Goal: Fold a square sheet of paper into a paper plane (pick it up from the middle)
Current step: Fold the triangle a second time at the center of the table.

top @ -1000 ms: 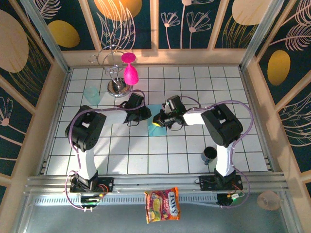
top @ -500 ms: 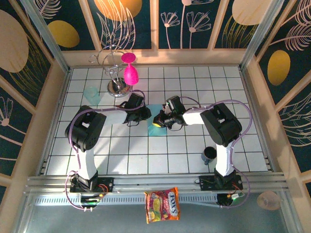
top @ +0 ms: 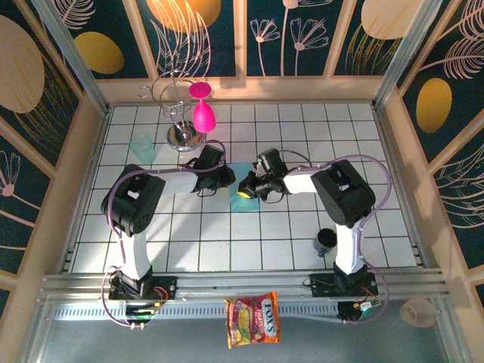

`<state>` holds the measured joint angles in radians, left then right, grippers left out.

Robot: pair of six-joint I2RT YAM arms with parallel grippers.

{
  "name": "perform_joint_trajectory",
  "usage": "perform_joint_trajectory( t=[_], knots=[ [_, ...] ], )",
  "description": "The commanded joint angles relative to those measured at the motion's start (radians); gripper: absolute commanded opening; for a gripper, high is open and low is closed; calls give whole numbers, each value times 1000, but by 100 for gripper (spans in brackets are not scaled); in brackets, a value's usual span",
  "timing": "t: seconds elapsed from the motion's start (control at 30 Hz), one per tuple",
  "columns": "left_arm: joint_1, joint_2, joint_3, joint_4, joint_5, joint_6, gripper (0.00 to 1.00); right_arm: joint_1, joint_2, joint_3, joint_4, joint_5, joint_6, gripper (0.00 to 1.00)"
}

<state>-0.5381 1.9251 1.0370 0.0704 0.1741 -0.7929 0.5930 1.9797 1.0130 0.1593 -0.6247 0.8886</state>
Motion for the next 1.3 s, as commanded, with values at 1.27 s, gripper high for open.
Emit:
perform_joint_trajectory(
  t=[1.27],
  knots=[
    [4,-48,-1,-35,-10,4,23,10,53,54,-108,26,-79,7]
  ],
)
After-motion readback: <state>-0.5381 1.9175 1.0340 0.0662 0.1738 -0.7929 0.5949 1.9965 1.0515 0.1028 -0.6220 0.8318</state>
